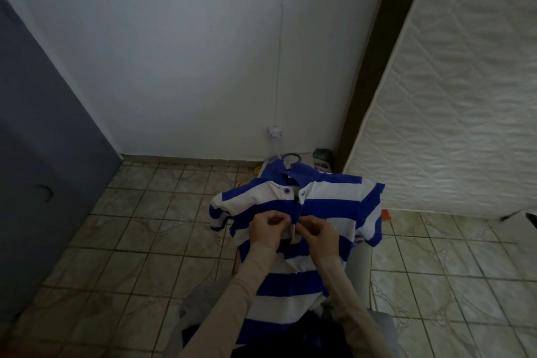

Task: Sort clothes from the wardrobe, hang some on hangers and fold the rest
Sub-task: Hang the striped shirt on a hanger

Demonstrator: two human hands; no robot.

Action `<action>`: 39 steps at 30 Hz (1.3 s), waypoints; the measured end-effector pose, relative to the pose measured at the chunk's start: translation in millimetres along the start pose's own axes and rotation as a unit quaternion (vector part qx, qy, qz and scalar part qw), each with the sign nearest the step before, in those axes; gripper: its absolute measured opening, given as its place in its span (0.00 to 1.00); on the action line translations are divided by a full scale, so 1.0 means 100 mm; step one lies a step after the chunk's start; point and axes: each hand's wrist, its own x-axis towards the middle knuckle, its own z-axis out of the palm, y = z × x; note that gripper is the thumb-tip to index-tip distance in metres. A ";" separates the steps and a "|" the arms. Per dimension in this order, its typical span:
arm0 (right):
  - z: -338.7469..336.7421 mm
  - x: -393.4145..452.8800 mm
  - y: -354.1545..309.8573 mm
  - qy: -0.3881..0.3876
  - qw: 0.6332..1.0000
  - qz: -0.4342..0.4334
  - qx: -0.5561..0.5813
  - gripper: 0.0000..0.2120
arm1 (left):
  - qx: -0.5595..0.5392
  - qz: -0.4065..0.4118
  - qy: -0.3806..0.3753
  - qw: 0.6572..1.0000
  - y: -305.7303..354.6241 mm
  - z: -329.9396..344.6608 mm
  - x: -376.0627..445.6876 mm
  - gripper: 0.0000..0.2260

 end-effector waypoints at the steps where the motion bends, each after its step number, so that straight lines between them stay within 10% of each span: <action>1: -0.01 0.03 0.00 -0.004 1.000 -0.003 0.001 0.05 | -0.005 0.001 -0.003 1.000 0.00 0.00 0.00 0.04; 39: -0.02 0.01 0.10 -0.073 0.994 0.029 0.073 0.11 | 0.138 0.039 0.000 0.990 -0.15 0.07 -0.07 0.07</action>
